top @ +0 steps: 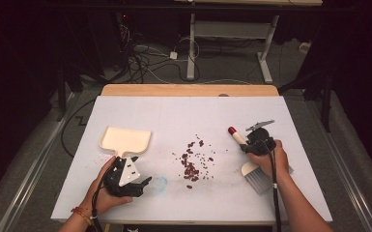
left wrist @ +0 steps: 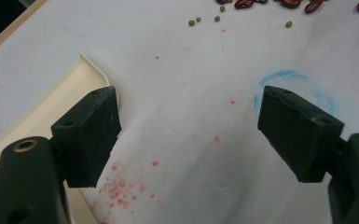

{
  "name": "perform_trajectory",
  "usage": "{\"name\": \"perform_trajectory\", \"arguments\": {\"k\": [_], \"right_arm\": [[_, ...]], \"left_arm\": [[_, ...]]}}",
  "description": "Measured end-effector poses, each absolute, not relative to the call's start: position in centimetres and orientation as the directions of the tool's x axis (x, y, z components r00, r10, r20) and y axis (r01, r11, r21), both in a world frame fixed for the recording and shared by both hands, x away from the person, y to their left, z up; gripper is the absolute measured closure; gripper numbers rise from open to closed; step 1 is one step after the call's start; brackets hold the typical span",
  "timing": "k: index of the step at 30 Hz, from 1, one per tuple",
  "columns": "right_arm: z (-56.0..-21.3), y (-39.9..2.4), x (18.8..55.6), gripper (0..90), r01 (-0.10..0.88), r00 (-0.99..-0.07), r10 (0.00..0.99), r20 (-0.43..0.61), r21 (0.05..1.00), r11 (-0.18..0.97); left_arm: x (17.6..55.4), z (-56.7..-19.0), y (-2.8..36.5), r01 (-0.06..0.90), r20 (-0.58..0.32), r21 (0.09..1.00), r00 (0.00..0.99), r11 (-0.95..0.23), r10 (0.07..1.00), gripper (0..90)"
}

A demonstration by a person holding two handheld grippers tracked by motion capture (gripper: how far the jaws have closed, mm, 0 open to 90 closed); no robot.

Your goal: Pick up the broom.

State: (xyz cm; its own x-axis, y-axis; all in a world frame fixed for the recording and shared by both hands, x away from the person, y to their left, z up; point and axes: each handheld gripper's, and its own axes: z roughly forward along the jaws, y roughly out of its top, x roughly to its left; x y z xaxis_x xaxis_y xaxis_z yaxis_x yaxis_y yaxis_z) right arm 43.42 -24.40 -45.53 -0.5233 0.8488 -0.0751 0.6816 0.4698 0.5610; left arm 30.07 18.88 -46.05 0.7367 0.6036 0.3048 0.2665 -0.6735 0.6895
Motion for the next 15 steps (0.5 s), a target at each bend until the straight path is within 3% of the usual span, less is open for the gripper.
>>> {"name": "perform_trajectory", "arguments": {"k": [7, 15], "right_arm": [[-44.8, -25.1, 42.2, 70.1, 0.643, -0.542, 0.838, -0.056, 0.615, 0.457], [-41.7, -26.9, 39.0, 70.4, 0.517, -0.531, 0.846, -0.038, 0.777, 0.359]], "left_arm": [[30.1, -46.0, 18.9, 0.28, 0.293, 0.691, 0.735, -0.666, 0.612, 20.2], [30.0, -45.8, 18.9, 0.29, 0.269, 0.703, 0.737, -0.649, 0.62, 20.2]]}}
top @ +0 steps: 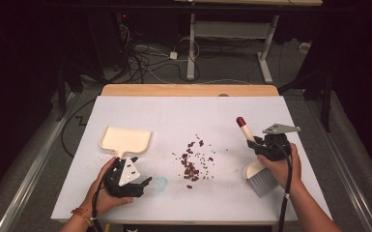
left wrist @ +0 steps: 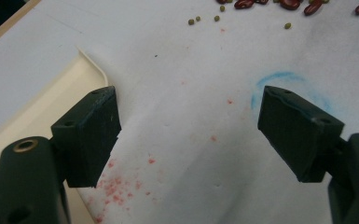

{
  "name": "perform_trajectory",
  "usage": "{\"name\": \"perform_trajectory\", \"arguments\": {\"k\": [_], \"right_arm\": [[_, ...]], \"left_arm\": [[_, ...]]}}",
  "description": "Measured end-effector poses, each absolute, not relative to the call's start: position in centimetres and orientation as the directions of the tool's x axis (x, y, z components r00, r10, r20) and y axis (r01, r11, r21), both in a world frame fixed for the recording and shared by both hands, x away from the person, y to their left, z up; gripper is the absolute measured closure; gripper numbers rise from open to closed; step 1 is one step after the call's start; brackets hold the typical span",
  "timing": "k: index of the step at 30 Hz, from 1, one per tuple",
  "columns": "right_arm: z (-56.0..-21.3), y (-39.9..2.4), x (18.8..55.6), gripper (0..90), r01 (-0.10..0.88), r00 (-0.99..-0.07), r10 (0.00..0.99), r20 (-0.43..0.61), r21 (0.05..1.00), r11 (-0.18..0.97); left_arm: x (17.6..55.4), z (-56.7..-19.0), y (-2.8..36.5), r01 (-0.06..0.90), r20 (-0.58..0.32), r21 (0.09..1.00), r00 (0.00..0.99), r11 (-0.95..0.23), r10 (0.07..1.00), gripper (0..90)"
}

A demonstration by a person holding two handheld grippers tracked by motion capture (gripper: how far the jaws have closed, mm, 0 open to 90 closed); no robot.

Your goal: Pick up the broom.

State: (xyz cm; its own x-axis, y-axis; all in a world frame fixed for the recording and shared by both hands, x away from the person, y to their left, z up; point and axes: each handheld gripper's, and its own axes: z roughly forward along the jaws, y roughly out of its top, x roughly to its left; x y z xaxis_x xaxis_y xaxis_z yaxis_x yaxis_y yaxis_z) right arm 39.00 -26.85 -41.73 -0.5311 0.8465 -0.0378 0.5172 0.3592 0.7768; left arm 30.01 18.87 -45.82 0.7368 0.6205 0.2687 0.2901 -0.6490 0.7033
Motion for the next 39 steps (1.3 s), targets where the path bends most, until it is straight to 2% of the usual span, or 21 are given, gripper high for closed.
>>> {"name": "perform_trajectory", "arguments": {"k": [4, 5, 7, 13, 16, 19, 20, 25, 28, 31, 39], "right_arm": [[-40.8, -27.1, 37.5, 70.5, 0.452, -0.529, 0.848, -0.038, 0.833, 0.32], [-40.6, -27.2, 37.1, 70.5, 0.432, -0.533, 0.846, -0.035, 0.848, 0.308], [-40.1, -27.3, 36.4, 70.5, 0.415, -0.534, 0.845, -0.025, 0.863, 0.288], [-38.3, -27.1, 34.6, 70.5, 0.327, -0.539, 0.842, -0.017, 0.917, 0.228], [-37.6, -26.5, 33.9, 70.5, 0.296, -0.549, 0.836, -0.027, 0.928, 0.224], [-37.3, -25.4, 33.1, 70.4, 0.268, -0.545, 0.836, -0.057, 0.933, 0.238], [-37.3, -25.4, 33.1, 70.4, 0.268, -0.545, 0.836, -0.057, 0.933, 0.238], [-36.8, -23.2, 31.8, 70.4, 0.196, -0.554, 0.825, -0.111, 0.946, 0.259], [-36.7, -22.3, 30.8, 70.4, 0.151, -0.555, 0.82, -0.138, 0.953, 0.263], [-36.3, -21.7, 30.0, 70.4, 0.115, -0.563, 0.811, -0.157, 0.957, 0.265], [-35.9, -20.6, 28.4, 70.3, 0.073, -0.59, 0.793, -0.151, 0.968, 0.239]], "left_arm": [[30.2, -45.2, 18.5, 0.289, 0.222, 0.73, 0.757, -0.619, 0.615, 20.4], [30.2, -44.6, 17.9, 0.296, 0.176, 0.746, 0.777, -0.597, 0.605, 20.5], [30.3, -44.2, 17.5, 0.291, 0.167, 0.751, 0.785, -0.593, 0.597, 21.1], [30.3, -40.8, 13.0, 0.26, 0.058, 0.821, 0.848, -0.509, 0.527, 23.0], [30.3, -40.1, 11.0, 0.232, 0.033, 0.844, 0.878, -0.484, 0.478, 23.4], [30.2, -39.4, 6.6, 0.202, -0.017, 0.865, 0.927, -0.46, 0.374, 24.6], [30.2, -39.4, 6.6, 0.202, -0.017, 0.865, 0.927, -0.46, 0.374, 25.1], [30.9, -39.7, 1.0, 0.213, -0.067, 0.865, 0.946, -0.454, 0.316, 25.4], [31.1, -40.2, -0.8, 0.212, -0.053, 0.857, 0.943, -0.469, 0.329, 26.7], [31.4, -40.5, -1.7, 0.221, -0.059, 0.856, 0.94, -0.466, 0.336, 30.5], [31.9, -41.0, -1.9, 0.237, -0.086, 0.868, 0.937, -0.436, 0.338, 47.4]]}}
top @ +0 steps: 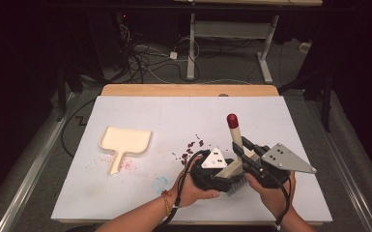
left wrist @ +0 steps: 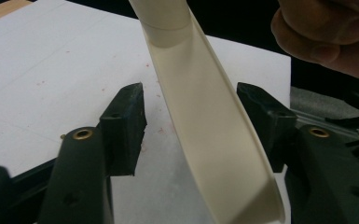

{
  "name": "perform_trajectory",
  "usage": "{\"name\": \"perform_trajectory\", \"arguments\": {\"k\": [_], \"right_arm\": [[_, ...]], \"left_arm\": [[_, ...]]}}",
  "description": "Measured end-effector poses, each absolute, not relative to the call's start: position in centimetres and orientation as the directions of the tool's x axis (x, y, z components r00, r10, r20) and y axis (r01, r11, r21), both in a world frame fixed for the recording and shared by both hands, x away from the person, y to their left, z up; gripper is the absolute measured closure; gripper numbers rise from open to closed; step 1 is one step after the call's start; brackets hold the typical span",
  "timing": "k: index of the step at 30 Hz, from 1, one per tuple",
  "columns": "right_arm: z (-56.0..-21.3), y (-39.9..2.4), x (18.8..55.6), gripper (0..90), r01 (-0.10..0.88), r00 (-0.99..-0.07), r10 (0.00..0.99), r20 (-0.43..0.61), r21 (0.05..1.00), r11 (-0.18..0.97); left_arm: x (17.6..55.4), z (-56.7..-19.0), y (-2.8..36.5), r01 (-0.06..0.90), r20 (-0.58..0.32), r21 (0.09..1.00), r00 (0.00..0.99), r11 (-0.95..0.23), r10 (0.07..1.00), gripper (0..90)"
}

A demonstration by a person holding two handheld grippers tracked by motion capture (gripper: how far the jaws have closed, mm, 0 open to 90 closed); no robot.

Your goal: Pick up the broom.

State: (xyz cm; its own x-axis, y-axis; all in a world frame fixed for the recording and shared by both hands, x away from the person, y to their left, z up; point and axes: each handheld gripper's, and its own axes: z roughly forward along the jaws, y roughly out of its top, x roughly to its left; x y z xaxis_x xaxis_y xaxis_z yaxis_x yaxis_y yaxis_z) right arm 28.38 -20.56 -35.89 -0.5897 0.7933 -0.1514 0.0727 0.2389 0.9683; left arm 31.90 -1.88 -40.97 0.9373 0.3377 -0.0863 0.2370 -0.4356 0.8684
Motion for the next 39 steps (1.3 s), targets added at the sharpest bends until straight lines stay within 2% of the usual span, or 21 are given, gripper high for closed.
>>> {"name": "perform_trajectory", "arguments": {"k": [6, 10, 15, 17, 18, 21, 24, 26, 31, 33, 34, 36, 37, 39], "right_arm": [[-35.6, -20.7, 28.1, 69.8, 0.036, -0.583, 0.798, -0.154, 0.976, 0.214], [-35.5, -21.3, 28.2, 68.5, 0.041, -0.635, 0.762, -0.127, 0.98, 0.197], [-35.4, -22.1, 28.7, 60.9, 0.002, -0.751, 0.639, -0.165, 0.968, 0.252], [-35.4, -22.5, 29.2, 55.7, 0.017, -0.802, 0.576, -0.16, 0.957, 0.29], [-35.4, -22.5, 29.2, 55.7, 0.017, -0.802, 0.576, -0.16, 0.957, 0.29], [-35.9, -23.0, 30.3, 48.1, 0.023, -0.892, 0.424, -0.158, 0.92, 0.392], [-37.0, -22.8, 30.8, 44.2, 0.019, -0.921, 0.347, -0.179, 0.867, 0.498], [-37.7, -22.5, 31.3, 41.0, 0.033, -0.926, 0.337, -0.168, 0.856, 0.517], [-39.5, -21.4, 32.1, 42.6, 0.061, -0.986, 0.163, -0.039, 0.823, 0.564], [-39.8, -21.1, 32.2, 44.7, 0.062, -0.989, 0.148, -0.027, 0.822, 0.566], [-40.3, -20.6, 32.4, 53.4, 0.064, -0.991, 0.132, -0.015, 0.816, 0.574], [-40.4, -20.5, 32.5, 55.6, 0.071, -0.993, 0.119, 0.003, 0.818, 0.571], [-40.5, -20.2, 32.4, 62.4, 0.061, -0.996, 0.087, 0.014, 0.82, 0.57], [-40.7, -20.0, 32.3, 64.8, 0.06, -0.996, 0.092, 0.008, 0.808, 0.586]], "left_arm": [[32.5, -40.3, -0.6, 0.196, -0.045, 0.872, 0.945, -0.448, 0.324, 62.4], [32.7, -40.0, 0.0, 0.175, -0.03, 0.863, 0.954, -0.474, 0.298, 64.1], [32.4, -39.5, 1.7, 0.105, 0.038, 0.832, 0.969, -0.545, 0.244, 65.6], [32.4, -39.4, 2.0, 0.098, 0.043, 0.827, 0.971, -0.553, 0.235, 65.6], [32.3, -39.4, 2.3, 0.092, 0.045, 0.821, 0.973, -0.563, 0.225, 65.6], [32.0, -39.4, 3.6, 0.073, 0.055, 0.804, 0.979, -0.591, 0.196, 65.7], [31.9, -39.6, 4.7, 0.055, 0.054, 0.799, 0.985, -0.599, 0.162, 65.7], [32.0, -39.6, 5.0, 0.052, 0.044, 0.797, 0.989, -0.602, 0.144, 65.7], [31.6, -40.0, 5.4, 0.012, 0.039, 0.785, 0.997, -0.62, 0.069, 65.6], [31.6, -40.0, 5.4, 0.007, 0.035, 0.784, 0.998, -0.621, 0.056, 65.6], [31.6, -40.1, 5.1, 0.002, 0.037, 0.778, 0.998, -0.628, 0.049, 65.6], [31.7, -40.2, 5.1, 0.002, 0.03, 0.779, 0.999, -0.627, 0.04, 65.4], [31.8, -40.3, 5.1, 0.009, 0.017, 0.784, 0.999, -0.621, 0.036, 64.7], [31.8, -40.3, 5.2, 0.004, 0.025, 0.783, 0.999, -0.621, 0.037, 62.8]]}}
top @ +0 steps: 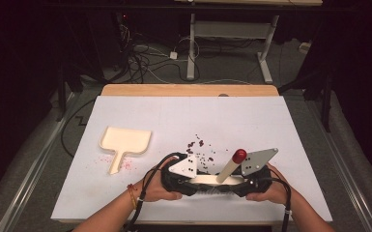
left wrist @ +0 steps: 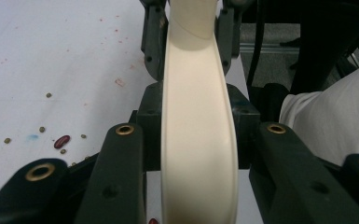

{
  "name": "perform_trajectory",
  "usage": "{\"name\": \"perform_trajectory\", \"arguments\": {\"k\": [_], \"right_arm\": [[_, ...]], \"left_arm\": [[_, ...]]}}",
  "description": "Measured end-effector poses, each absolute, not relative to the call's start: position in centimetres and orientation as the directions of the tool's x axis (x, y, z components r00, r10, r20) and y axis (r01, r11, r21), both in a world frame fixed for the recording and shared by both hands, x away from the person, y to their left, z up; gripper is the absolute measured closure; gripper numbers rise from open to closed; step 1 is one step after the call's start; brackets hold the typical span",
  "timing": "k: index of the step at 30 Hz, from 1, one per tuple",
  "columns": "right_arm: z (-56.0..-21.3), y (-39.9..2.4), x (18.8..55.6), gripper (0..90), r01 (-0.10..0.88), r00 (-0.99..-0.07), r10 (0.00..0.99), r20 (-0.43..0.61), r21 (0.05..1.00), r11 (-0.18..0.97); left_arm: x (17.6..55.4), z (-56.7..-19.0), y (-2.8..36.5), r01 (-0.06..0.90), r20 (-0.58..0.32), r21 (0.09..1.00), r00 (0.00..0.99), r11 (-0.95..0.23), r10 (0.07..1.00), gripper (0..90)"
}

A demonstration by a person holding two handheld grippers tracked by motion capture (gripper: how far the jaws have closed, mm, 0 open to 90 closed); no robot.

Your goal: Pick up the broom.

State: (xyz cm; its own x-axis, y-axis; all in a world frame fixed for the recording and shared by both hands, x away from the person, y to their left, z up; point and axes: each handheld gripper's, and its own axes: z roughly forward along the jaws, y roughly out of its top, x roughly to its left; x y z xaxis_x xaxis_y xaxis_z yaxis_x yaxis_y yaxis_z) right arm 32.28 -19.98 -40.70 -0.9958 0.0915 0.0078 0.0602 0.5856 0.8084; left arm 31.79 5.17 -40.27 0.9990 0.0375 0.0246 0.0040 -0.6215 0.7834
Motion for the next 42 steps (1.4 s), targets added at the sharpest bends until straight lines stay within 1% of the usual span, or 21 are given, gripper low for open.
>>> {"name": "perform_trajectory", "arguments": {"k": [2, 3, 4, 5, 9, 11, 12, 13, 15, 17, 18, 19, 20, 23, 24, 25, 28, 34, 38, 41, 42], "right_arm": [[-40.8, -19.9, 32.0, 66.8, 0.042, -0.996, 0.084, -0.01, 0.8, 0.598], [-40.7, -19.8, 31.9, 66.8, 0.057, -0.994, 0.107, -0.011, 0.795, 0.604], [-40.6, -19.8, 32.0, 66.8, 0.044, -0.994, 0.109, -0.027, 0.794, 0.607], [-40.5, -19.9, 32.0, 66.8, 0.042, -0.993, 0.114, -0.035, 0.789, 0.613], [-39.9, -20.5, 31.9, 66.8, 0.068, -0.984, 0.172, -0.048, 0.791, 0.609], [-39.6, -20.8, 32.0, 66.8, 0.082, -0.976, 0.21, -0.06, 0.789, 0.609], [-39.5, -21.0, 32.1, 66.8, 0.094, -0.973, 0.225, -0.057, 0.789, 0.607], [-39.5, -21.0, 32.1, 66.8, 0.094, -0.973, 0.225, -0.057, 0.789, 0.607], [-39.2, -21.5, 32.6, 66.9, 0.118, -0.957, 0.281, -0.068, 0.795, 0.595], [-39.0, -21.8, 32.9, 66.9, 0.145, -0.944, 0.325, -0.061, 0.808, 0.571], [-39.0, -21.8, 32.9, 66.9, 0.145, -0.944, 0.325, -0.061, 0.808, 0.571], [-38.7, -22.2, 33.2, 66.8, 0.161, -0.932, 0.359, -0.058, 0.819, 0.55], [-38.6, -22.3, 33.4, 66.8, 0.172, -0.924, 0.379, -0.058, 0.821, 0.544], [-38.4, -22.8, 34.0, 66.8, 0.197, -0.893, 0.443, -0.073, 0.823, 0.533], [-38.4, -22.8, 34.0, 66.8, 0.197, -0.893, 0.443, -0.073, 0.823, 0.533], [-38.3, -23.1, 34.3, 66.9, 0.214, -0.874, 0.479, -0.077, 0.824, 0.524], [-38.2, -23.5, 34.7, 66.9, 0.229, -0.854, 0.514, -0.084, 0.826, 0.515], [-38.4, -24.1, 35.1, 66.9, 0.253, -0.824, 0.559, -0.095, 0.821, 0.513], [-38.5, -24.3, 35.6, 67.0, 0.241, -0.793, 0.589, -0.155, 0.808, 0.538], [-38.7, -24.3, 36.1, 67.0, 0.241, -0.784, 0.596, -0.173, 0.8, 0.549], [-38.8, -24.3, 37.0, 67.0, 0.239, -0.77, 0.609, -0.191, 0.798, 0.553]], "left_arm": [[32.0, -40.3, 5.4, 0.011, 0.034, 0.786, 0.998, -0.618, 0.061, 58.3], [32.0, -40.3, 5.4, 0.011, 0.034, 0.786, 0.998, -0.618, 0.061, 56.6], [32.1, -40.2, 5.9, 0.01, 0.056, 0.789, 0.995, -0.614, 0.088, 53.7], [32.2, -40.1, 6.2, 0.01, 0.073, 0.787, 0.991, -0.616, 0.11, 48.3], [32.1, -39.8, 7.9, 0.023, 0.147, 0.786, 0.964, -0.617, 0.223, 33.4], [32.0, -39.8, 8.4, 0.028, 0.162, 0.785, 0.955, -0.619, 0.249, 30.0], [31.8, -39.9, 9.7, 0.041, 0.19, 0.792, 0.931, -0.609, 0.31, 28.9], [31.8, -39.9, 9.7, 0.041, 0.19, 0.792, 0.931, -0.609, 0.31, 27.1], [31.3, -40.3, 11.6, 0.058, 0.24, 0.784, 0.89, -0.619, 0.387, 25.9], [31.2, -40.5, 12.3, 0.07, 0.25, 0.779, 0.877, -0.624, 0.411, 24.2], [31.0, -40.7, 13.0, 0.084, 0.256, 0.776, 0.864, -0.625, 0.434, 24.2], [30.8, -41.1, 14.4, 0.113, 0.267, 0.779, 0.83, -0.617, 0.49, 22.0], [30.8, -41.1, 14.4, 0.113, 0.267, 0.779, 0.83, -0.617, 0.49, 22.0], [30.4, -42.0, 16.4, 0.158, 0.286, 0.773, 0.777, -0.614, 0.561, 20.8], [30.3, -42.3, 17.1, 0.173, 0.293, 0.767, 0.762, -0.618, 0.578, 20.8], [30.3, -42.6, 17.7, 0.191, 0.284, 0.766, 0.757, -0.614, 0.589, 20.6], [29.9, -43.6, 19.6, 0.24, 0.274, 0.761, 0.724, -0.603, 0.633, 20.4], [29.1, -43.8, 20.9, 0.252, 0.278, 0.754, 0.714, -0.607, 0.642, 19.9], [28.8, -44.1, 21.1, 0.257, 0.28, 0.753, 0.708, -0.606, 0.649, 18.7], [28.5, -44.0, 21.2, 0.245, 0.302, 0.751, 0.698, -0.613, 0.649, 18.3], [28.5, -44.0, 21.3, 0.244, 0.296, 0.757, 0.698, -0.606, 0.651, 18.3]]}}
